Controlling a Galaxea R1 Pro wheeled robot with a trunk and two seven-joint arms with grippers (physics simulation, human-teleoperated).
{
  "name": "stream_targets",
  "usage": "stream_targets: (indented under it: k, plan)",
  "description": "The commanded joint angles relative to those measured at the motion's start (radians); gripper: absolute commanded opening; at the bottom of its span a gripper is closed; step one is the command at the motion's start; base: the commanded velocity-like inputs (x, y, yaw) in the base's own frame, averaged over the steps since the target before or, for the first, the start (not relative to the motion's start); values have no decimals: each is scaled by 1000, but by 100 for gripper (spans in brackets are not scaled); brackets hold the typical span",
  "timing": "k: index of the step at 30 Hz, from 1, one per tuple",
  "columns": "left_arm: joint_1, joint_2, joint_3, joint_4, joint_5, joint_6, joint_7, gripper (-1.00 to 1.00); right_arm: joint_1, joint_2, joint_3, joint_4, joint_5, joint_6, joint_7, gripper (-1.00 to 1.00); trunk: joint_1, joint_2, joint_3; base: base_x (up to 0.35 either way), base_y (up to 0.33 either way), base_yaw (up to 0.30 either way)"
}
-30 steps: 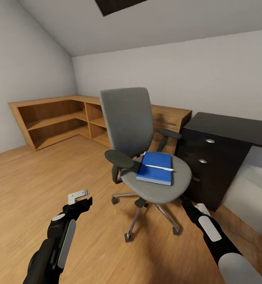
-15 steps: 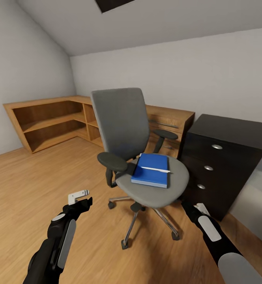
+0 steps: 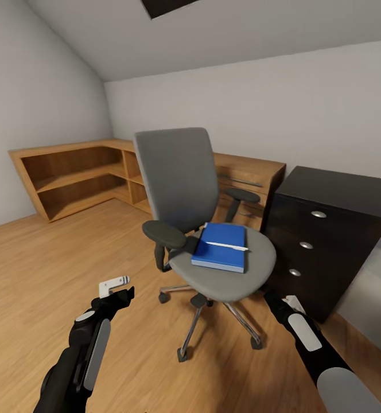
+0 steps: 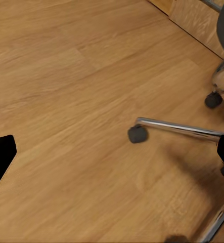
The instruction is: In the bedroom, organize the workspace by keeping the computer under the desk, ensuring the monitor is on the desk, placing the keyboard on the desk next to the monitor, placing the mouse on the desk next to the keyboard, moving the folder from the swivel chair onto the desk next to the mouse, stacking the notebook on top of the folder with the pen on top of the notebook, and positioning the swivel chair next to the desk.
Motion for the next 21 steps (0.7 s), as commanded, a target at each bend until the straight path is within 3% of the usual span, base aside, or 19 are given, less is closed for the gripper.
stream_targets:
  k: [1, 21]
  plan:
    - [-1, -1, 0, -1, 11, 4, 7, 100, 0, 0, -1, -3, -10, 5, -5, 100, 0, 0, -1, 0, 0, 221]
    - [-1, -1, 0, -1, 11, 4, 8, 100, 0, 0, 3, -3, -10, 6, -5, 100, 0, 0, -1, 0, 0, 250]
